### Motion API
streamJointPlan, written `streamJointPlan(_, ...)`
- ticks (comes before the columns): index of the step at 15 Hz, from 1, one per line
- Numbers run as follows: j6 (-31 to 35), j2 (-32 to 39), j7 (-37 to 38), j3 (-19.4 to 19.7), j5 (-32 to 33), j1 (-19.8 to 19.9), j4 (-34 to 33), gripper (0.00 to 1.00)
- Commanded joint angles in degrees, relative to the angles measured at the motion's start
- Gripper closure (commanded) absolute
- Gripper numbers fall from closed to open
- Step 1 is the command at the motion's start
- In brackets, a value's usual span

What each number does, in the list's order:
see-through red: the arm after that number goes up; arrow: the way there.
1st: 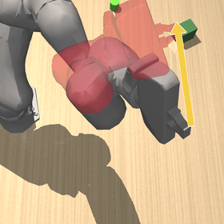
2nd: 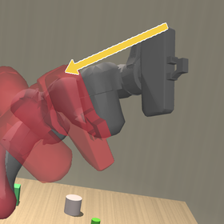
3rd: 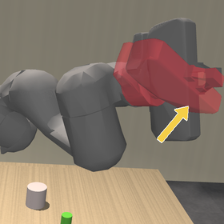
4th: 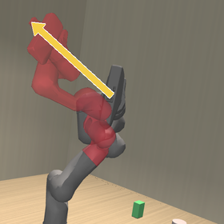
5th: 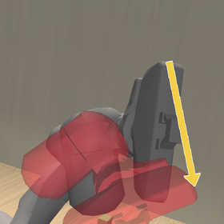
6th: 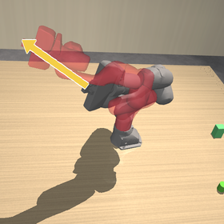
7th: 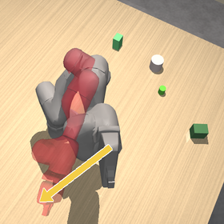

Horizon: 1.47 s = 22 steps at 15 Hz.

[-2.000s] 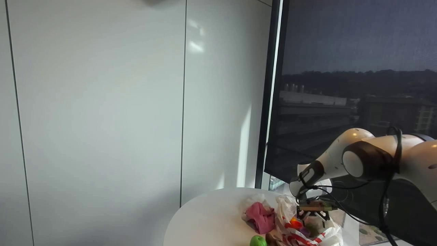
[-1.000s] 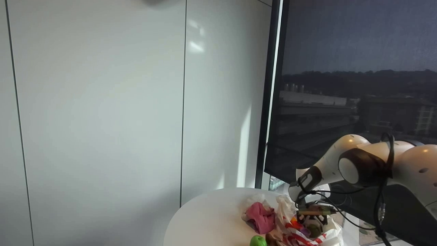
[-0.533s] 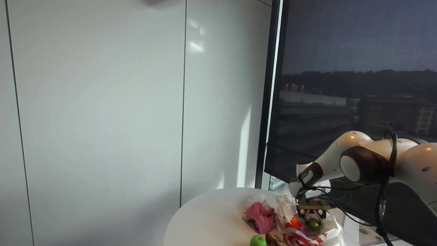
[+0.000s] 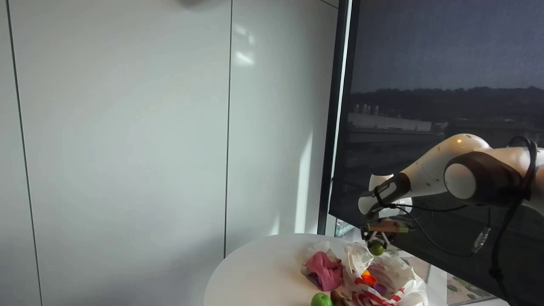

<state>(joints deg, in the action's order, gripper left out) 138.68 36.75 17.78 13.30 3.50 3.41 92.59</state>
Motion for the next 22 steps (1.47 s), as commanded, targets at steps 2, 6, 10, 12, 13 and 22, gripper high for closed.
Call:
streamJointPlan(2,3.9,-7.5,-9.0,-8.3,-4.0,0.7,8.1,0.57)
streamJointPlan(6,4.5,-8.5,-16.8,-14.7,-7.5,0.1,11.2,0.57)
streamJointPlan(10,7.2,-5.9,-17.7,-16.8,-5.7,-3.4,11.8,0.57)
streamJointPlan(12,7.4,-4.3,-17.9,-17.5,-5.6,-4.9,11.4,0.57)
streamJointPlan(13,7.4,-3.4,-17.7,-17.6,-5.4,-5.8,11.1,0.57)
streamJointPlan(22,10.6,5.6,-16.5,-15.7,-0.7,-10.9,7.8,0.28)
